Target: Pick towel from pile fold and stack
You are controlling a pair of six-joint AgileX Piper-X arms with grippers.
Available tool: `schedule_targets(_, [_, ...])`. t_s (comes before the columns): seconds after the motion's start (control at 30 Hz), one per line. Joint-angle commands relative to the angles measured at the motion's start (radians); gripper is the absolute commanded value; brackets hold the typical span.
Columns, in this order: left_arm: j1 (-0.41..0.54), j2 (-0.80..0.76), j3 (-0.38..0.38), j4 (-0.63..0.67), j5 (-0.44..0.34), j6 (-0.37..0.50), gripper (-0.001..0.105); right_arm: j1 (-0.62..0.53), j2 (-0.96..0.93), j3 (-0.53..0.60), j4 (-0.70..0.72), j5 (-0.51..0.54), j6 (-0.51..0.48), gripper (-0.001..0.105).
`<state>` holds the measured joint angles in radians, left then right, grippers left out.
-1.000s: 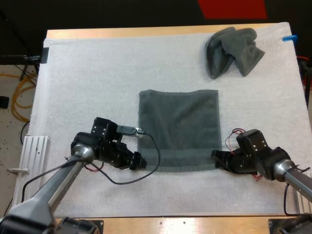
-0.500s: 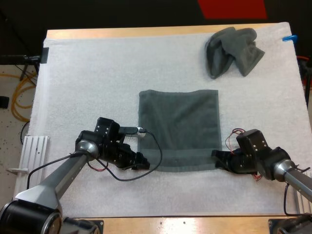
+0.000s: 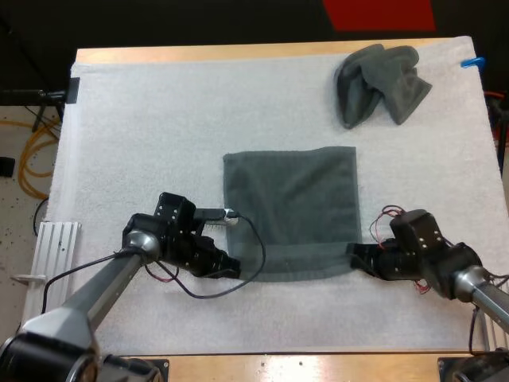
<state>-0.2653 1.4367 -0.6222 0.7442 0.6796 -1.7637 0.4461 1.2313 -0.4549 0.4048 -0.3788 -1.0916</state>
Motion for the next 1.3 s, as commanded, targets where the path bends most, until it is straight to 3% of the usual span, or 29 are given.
schedule_targets(0.0, [-0.023,-0.044,-0.003,0.05,0.015,0.016,0.0,-0.001,-0.042,0.001,0.02,-0.021,-0.012,0.0])
schedule_targets(0.3, [-0.124,-0.239,-0.003,0.23,-0.025,-0.011,0.0,0.055,-0.219,0.0,0.195,-0.096,-0.01,0.0])
schedule_targets(0.5, [-0.12,-0.286,-0.003,0.206,-0.023,-0.021,0.0,0.116,-0.267,-0.025,0.242,-0.064,0.034,0.0])
schedule_targets(0.7, [-0.086,-0.236,-0.003,0.027,0.024,-0.095,0.0,0.108,-0.221,-0.042,0.085,0.061,0.115,0.0])
schedule_targets(0.8, [-0.031,-0.186,-0.003,-0.106,0.056,-0.165,0.0,0.08,-0.172,-0.042,0.028,0.038,0.132,0.0])
schedule_targets(1.0, [0.095,-0.063,-0.003,-0.367,0.174,-0.282,0.0,-0.109,0.023,-0.068,-0.143,-0.124,0.127,0.0])
schedule_targets(1.27, [0.147,0.088,-0.003,-0.605,0.236,-0.377,0.0,-0.217,0.217,-0.188,-0.243,-0.217,0.127,0.0])
